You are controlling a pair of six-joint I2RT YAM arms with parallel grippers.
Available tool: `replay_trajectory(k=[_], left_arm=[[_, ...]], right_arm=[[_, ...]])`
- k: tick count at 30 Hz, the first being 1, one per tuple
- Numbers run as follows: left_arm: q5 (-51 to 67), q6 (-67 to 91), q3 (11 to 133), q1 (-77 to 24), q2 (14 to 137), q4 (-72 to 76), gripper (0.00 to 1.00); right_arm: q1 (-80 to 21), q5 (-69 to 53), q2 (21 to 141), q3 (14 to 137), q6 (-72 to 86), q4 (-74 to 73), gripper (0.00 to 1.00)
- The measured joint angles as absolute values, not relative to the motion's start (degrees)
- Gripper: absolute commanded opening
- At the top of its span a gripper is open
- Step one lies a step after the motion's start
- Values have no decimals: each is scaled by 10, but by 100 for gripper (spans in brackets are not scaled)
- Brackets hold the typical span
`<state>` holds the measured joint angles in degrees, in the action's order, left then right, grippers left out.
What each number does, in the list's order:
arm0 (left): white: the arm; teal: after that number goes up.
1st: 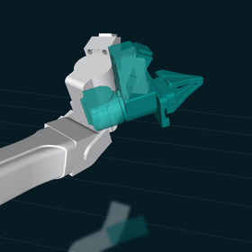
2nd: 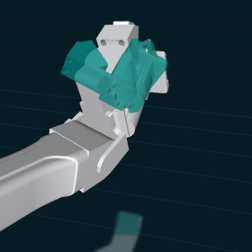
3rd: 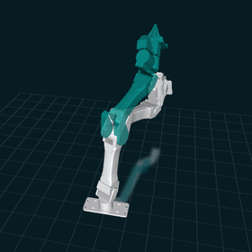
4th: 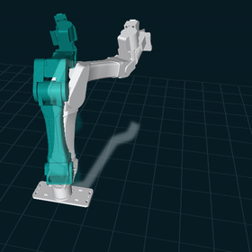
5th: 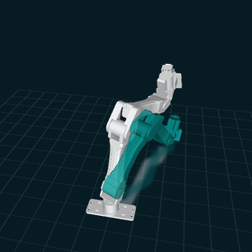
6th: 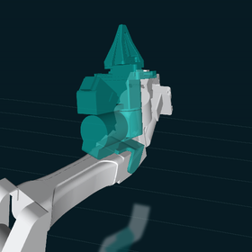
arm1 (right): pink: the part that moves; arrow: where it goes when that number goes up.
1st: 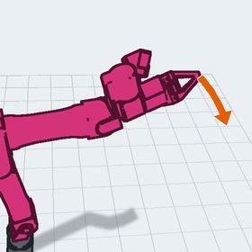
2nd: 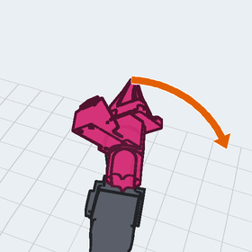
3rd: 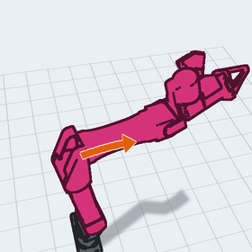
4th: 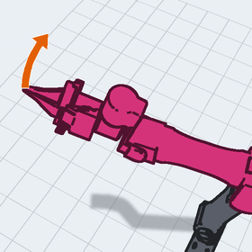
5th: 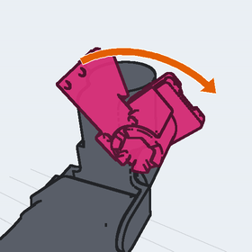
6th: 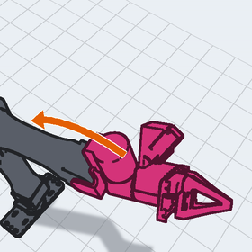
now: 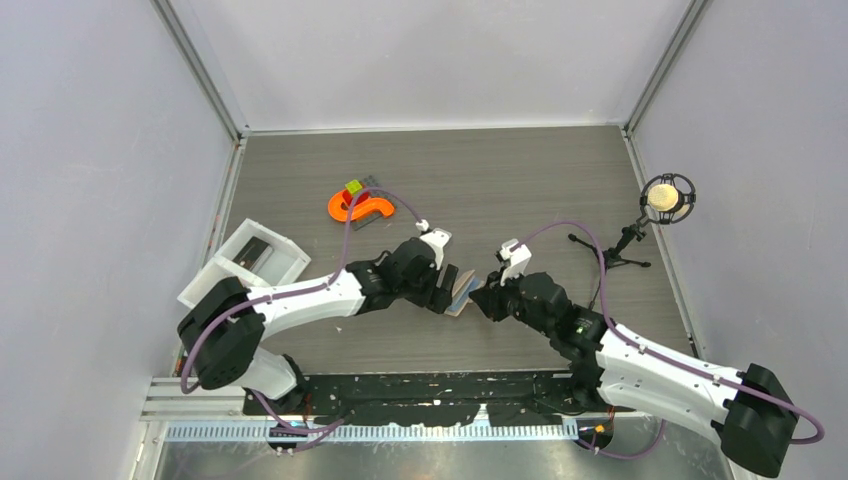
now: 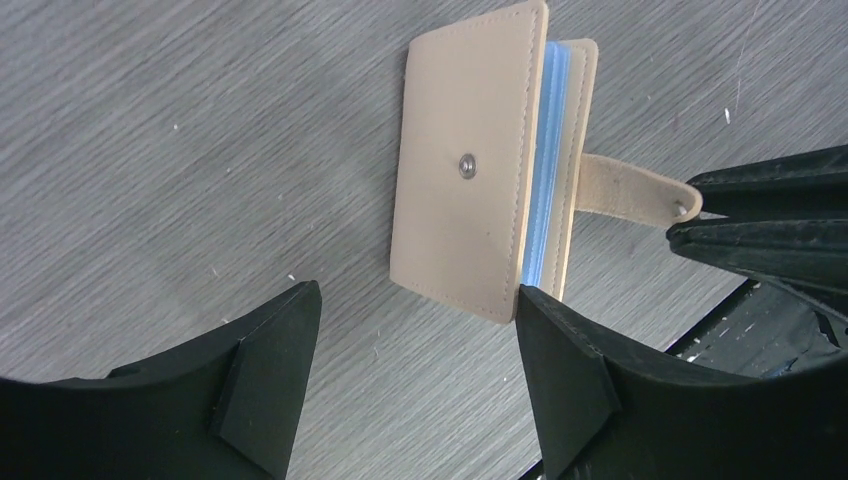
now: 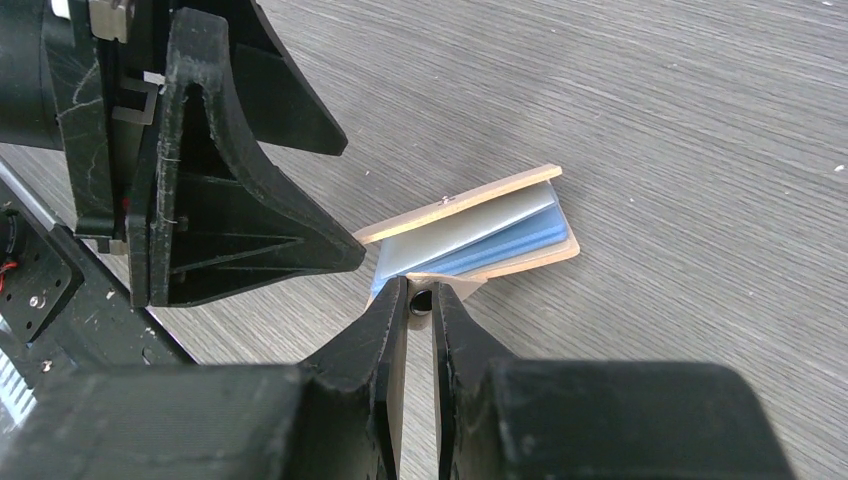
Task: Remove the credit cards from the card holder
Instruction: Open the card holder at the center of the board.
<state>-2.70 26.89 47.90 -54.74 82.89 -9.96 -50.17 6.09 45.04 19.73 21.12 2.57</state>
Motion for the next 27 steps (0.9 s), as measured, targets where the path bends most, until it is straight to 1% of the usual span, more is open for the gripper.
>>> replay_trajectory(k=[5,7,8,12,13,14,15,16,18,20,22,24,27], left_arm=[[-28,253,505,-546,854,-100,70],[-28,247,513,-546,864,-100,65],[-28,243,517,-546,870,-100,59],[-28,233,522,-543,882,-101,17],[-28,230,522,-543,882,-101,9],[-29,229,522,-542,883,-102,3],[-31,227,522,-542,883,-104,0],[-34,228,522,-540,883,-109,0],[-41,236,523,-539,883,-122,0],[-46,252,520,-538,881,-131,0],[-43,280,499,-536,870,-128,1],[-37,307,469,-534,855,-122,5],[-22,357,414,-534,832,-114,9]], right_arm=[[-496,61,450,197,211,20,5],[-493,61,450,197,211,19,5],[-493,61,450,197,211,19,5],[-489,61,450,197,213,15,7],[-486,62,451,197,214,14,10],[-484,64,451,197,216,11,12],[-481,66,454,197,218,9,16],[-478,69,457,199,221,4,19],[-465,78,468,204,233,-16,33],[-445,84,479,211,250,-47,41],[-429,85,484,218,262,-77,47],[-422,82,484,228,275,-100,50],[-422,63,478,247,291,-121,53]])
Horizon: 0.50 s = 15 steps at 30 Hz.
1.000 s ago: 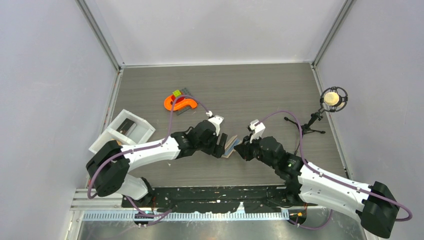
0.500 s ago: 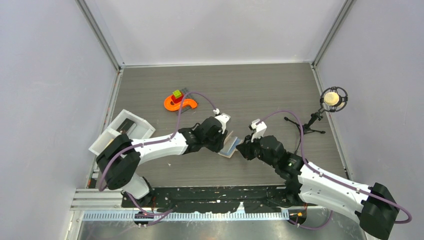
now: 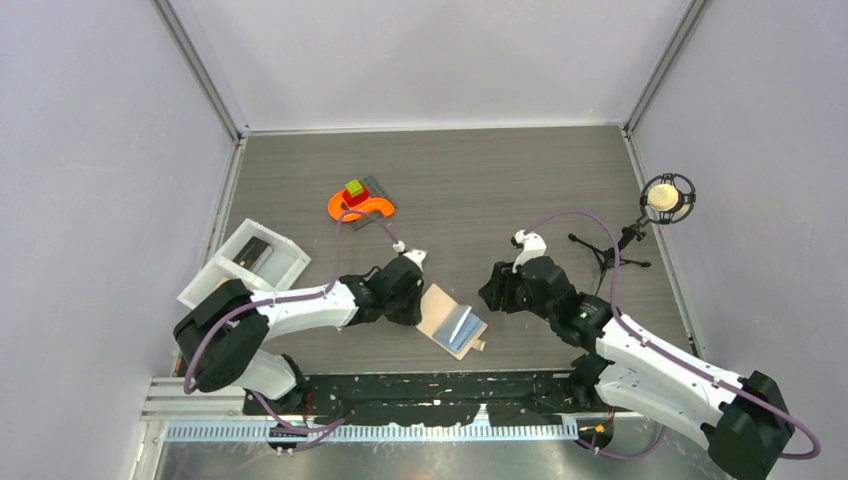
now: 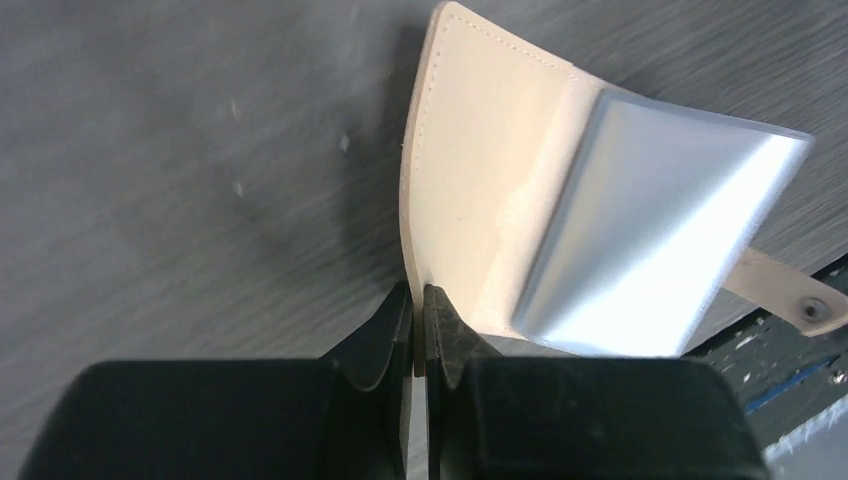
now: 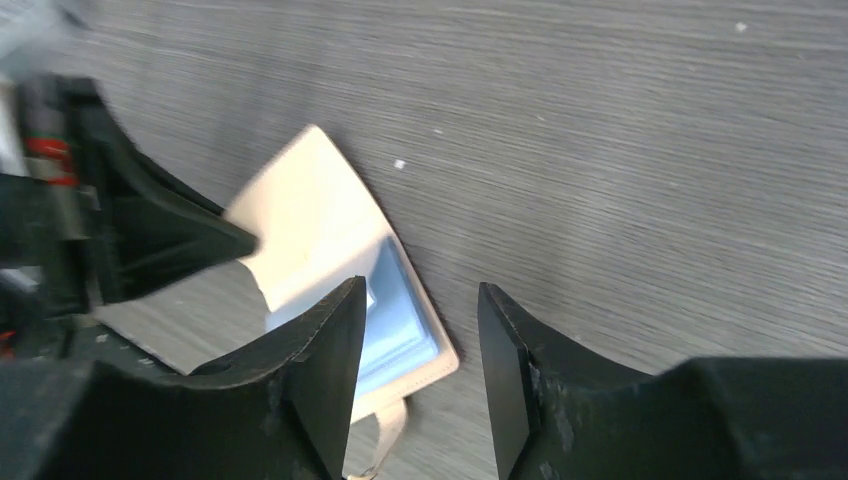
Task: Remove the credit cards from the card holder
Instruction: Open the card holder at the center of the board.
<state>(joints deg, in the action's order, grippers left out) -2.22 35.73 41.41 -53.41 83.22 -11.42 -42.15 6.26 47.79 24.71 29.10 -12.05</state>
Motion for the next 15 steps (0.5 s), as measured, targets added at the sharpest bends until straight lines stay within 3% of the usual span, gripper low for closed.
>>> replay_trajectory(k=[7,15], left_arm=[[-16,463,345,-539,778,-99,2],[-80,585,256,-547,675,-88,0]], right_arm=[[-422,-8,468,274,337,-112,51],[-461,-56,522,274,386,-88,64]])
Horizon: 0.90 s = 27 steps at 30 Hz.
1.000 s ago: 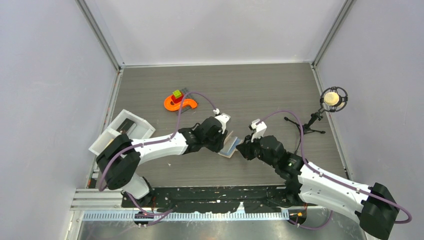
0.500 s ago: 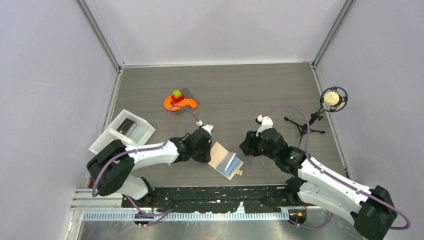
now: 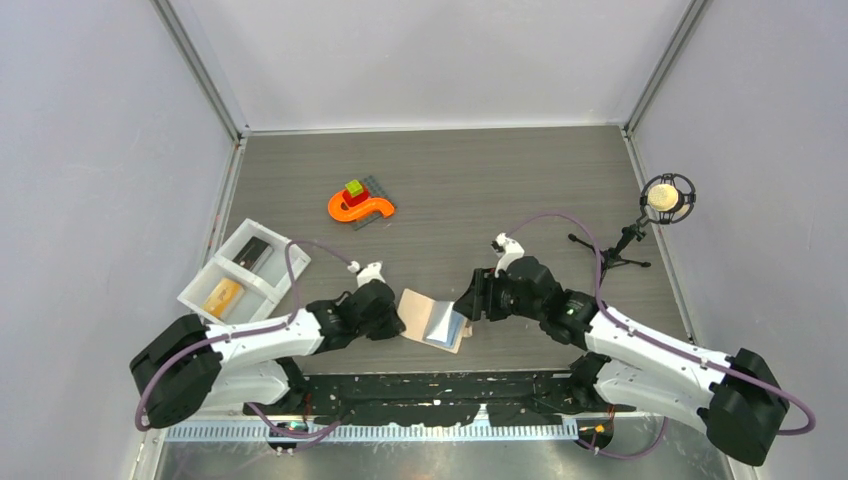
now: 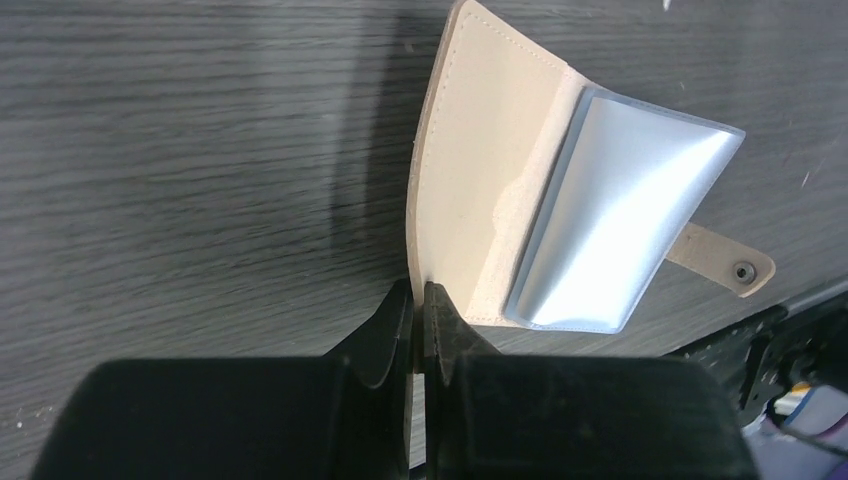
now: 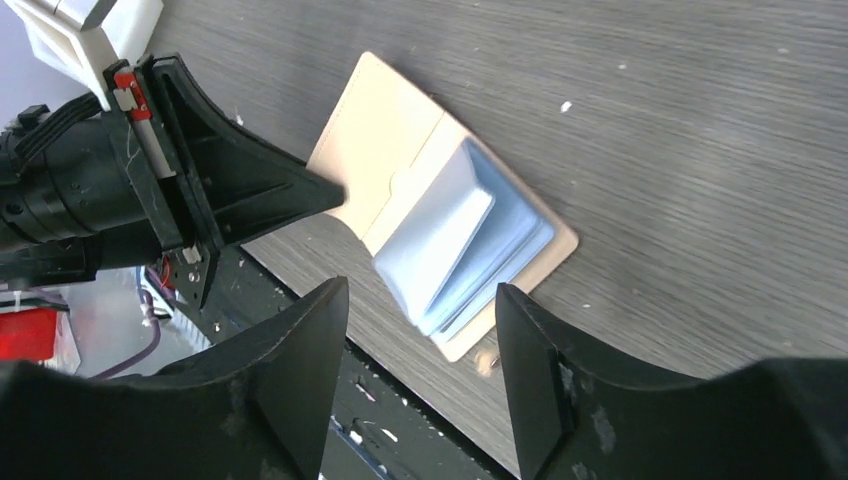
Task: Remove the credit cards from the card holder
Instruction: Open the card holder at the center of the board.
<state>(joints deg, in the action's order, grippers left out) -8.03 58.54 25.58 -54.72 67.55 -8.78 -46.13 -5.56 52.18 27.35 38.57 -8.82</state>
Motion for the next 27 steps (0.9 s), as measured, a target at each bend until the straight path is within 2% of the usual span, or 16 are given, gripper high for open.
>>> replay_trajectory(k=[8,10,12,14,16,21,27], left_arm=[[-140,691,211,-565,646,-62,1],[-156,703,211,-575,642,-62,10],[-175,710,211,-583,630,-72,26],[-191,718,212,-587,613,-91,35],[-206,723,212,-588,590,-113,40],[-224,720,220,-588,546,-159,41],[-216,664,277,-588,547,-195,41]], right_arm=[[-551,-47,595,283,422,-45,60],[-569,-42,616,287,429,-38,59],[-579,-34,631,287,437,-33,56],[-582,-20,643,287,444,-30,55],[-582,-6,654,286,450,-25,54],[-582,14,679,270,455,8,52],[-574,19,701,264,452,30,50]])
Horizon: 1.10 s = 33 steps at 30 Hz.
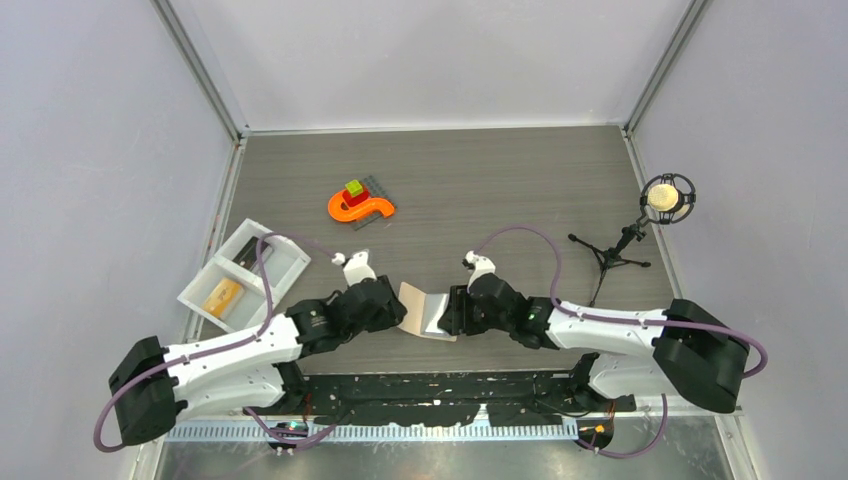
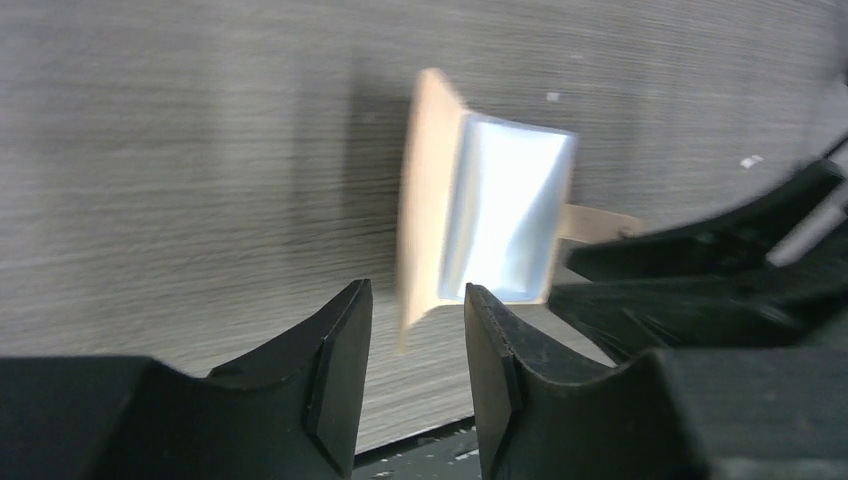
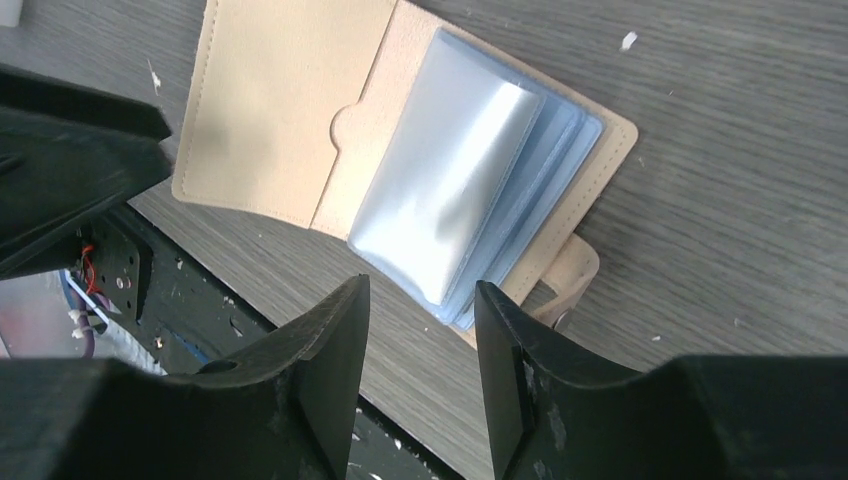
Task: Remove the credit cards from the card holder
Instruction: Open the card holder at the center of the board.
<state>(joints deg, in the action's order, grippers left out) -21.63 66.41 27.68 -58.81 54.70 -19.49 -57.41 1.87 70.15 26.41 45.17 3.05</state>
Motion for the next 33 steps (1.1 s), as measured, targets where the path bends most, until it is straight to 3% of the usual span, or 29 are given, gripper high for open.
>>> replay_trajectory(k=[7,19,33], left_arm=[[-161,571,374,-588,596,-185,34],[-98,509,386,-555,721,-165,30],[-77,508,319,-535,743,-129,29]], right_arm=[[-552,18,720,264,436,55,50],[-535,14,744,264,430,63,54],[-534,12,769,269,434,78,44]])
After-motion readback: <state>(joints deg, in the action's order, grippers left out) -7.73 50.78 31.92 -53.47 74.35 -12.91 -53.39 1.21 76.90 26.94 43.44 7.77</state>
